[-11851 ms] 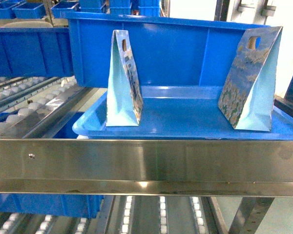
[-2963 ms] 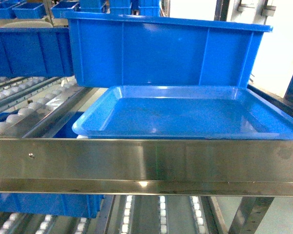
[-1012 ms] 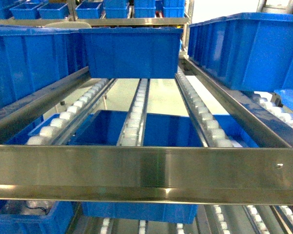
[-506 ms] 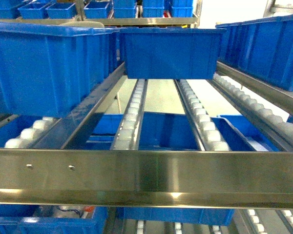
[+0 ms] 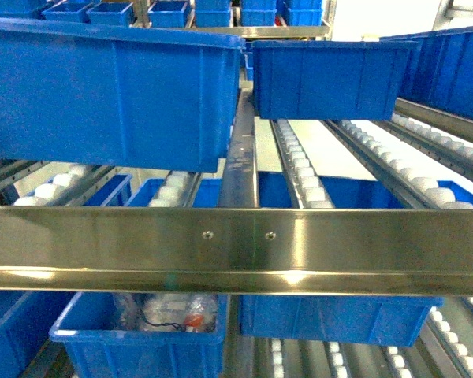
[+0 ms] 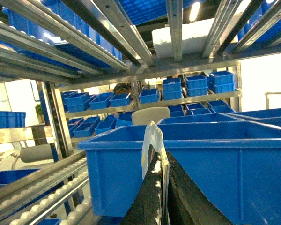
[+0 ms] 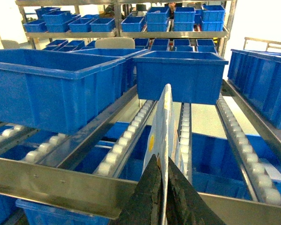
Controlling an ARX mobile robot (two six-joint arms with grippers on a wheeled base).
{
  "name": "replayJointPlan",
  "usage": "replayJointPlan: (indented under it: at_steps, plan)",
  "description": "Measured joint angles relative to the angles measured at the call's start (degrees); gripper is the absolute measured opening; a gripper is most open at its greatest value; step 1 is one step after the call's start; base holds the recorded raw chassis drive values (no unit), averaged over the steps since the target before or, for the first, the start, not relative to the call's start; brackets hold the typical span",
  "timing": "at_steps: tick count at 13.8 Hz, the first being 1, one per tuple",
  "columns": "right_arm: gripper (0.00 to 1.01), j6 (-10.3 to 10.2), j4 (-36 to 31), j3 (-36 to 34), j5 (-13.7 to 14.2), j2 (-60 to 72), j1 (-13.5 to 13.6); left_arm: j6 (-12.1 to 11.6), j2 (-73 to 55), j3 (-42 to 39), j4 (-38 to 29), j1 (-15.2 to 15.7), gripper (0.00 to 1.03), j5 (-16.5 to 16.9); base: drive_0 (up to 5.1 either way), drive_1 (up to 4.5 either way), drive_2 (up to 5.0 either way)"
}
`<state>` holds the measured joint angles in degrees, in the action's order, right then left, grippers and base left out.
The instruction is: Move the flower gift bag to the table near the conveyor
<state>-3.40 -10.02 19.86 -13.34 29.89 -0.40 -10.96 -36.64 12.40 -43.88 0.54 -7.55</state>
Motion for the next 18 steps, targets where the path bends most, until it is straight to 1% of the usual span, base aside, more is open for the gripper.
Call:
replayJointPlan:
  at_steps: [3,16,18]
  plan:
    - [0.03,0.0,0.07,0.0,0.0,0.0,0.0,0.0,-0.04,-0.02,0.11,0.0,0.02,0.02,-4.1,-0.16,4.5]
    - [0.03,0.0,-0.22,0.0,0.0,-0.04,0.0,0.0,0.02,-0.04,-0.31,-0.02,0.02,0.07,-4.9,1.72,3.1]
    - [0.03,0.0,0.22,0.0,0.02,0.28,0.0,0.02,-0.09,-0.13,-0.02,-0.02,0.02,0.04,-4.1,-0.23,4.5]
